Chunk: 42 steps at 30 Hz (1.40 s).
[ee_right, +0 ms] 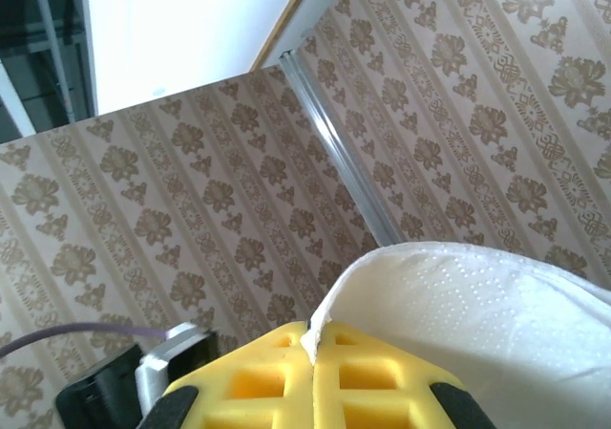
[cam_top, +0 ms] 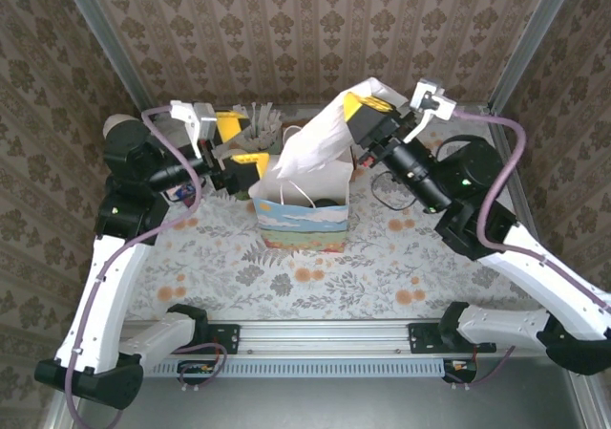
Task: Pack the takeout coffee
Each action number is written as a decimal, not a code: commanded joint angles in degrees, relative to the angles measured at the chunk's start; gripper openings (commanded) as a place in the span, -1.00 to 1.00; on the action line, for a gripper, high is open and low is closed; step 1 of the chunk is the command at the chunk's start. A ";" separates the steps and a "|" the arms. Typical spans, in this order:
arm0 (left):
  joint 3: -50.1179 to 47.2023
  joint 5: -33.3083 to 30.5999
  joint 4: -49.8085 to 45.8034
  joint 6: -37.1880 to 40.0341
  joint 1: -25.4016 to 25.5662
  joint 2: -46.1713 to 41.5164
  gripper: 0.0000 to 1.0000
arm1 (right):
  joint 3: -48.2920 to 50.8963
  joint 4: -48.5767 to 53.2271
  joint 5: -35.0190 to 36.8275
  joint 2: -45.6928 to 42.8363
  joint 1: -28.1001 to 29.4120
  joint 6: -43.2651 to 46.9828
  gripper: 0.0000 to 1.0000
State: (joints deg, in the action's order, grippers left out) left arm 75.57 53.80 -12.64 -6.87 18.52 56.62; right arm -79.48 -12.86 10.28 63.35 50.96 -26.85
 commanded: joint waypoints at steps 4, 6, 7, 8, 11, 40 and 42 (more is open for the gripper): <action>5.48 10.78 -7.79 15.69 0.55 1.15 1.00 | -3.55 -8.32 13.58 5.72 4.62 2.51 -1.00; 6.48 14.79 -9.07 17.63 0.46 1.41 1.00 | -4.83 -6.91 14.05 6.96 4.94 1.90 -1.00; 6.79 14.88 -8.99 17.71 0.55 1.41 1.00 | -5.30 -6.20 13.91 7.50 5.07 1.49 -1.00; 7.37 13.68 -9.59 17.93 0.55 1.46 1.00 | -5.55 -5.65 14.14 7.89 5.44 1.20 -1.00; 9.96 5.67 -13.58 18.48 0.66 3.08 1.00 | -5.10 -5.96 17.28 8.92 6.60 0.13 -1.00; 16.69 5.61 -25.62 25.75 -1.30 12.81 -1.00 | -15.74 52.53 2.30 1.04 1.48 37.66 1.00; 16.97 7.71 -28.95 29.14 -1.38 13.11 -0.99 | -14.78 53.30 -1.90 -0.26 -3.85 37.59 1.00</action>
State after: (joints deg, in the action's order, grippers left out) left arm 90.54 55.79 -35.33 15.64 17.52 69.38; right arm -95.29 31.59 15.07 65.25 51.92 1.78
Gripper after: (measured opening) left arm 0.051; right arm 0.999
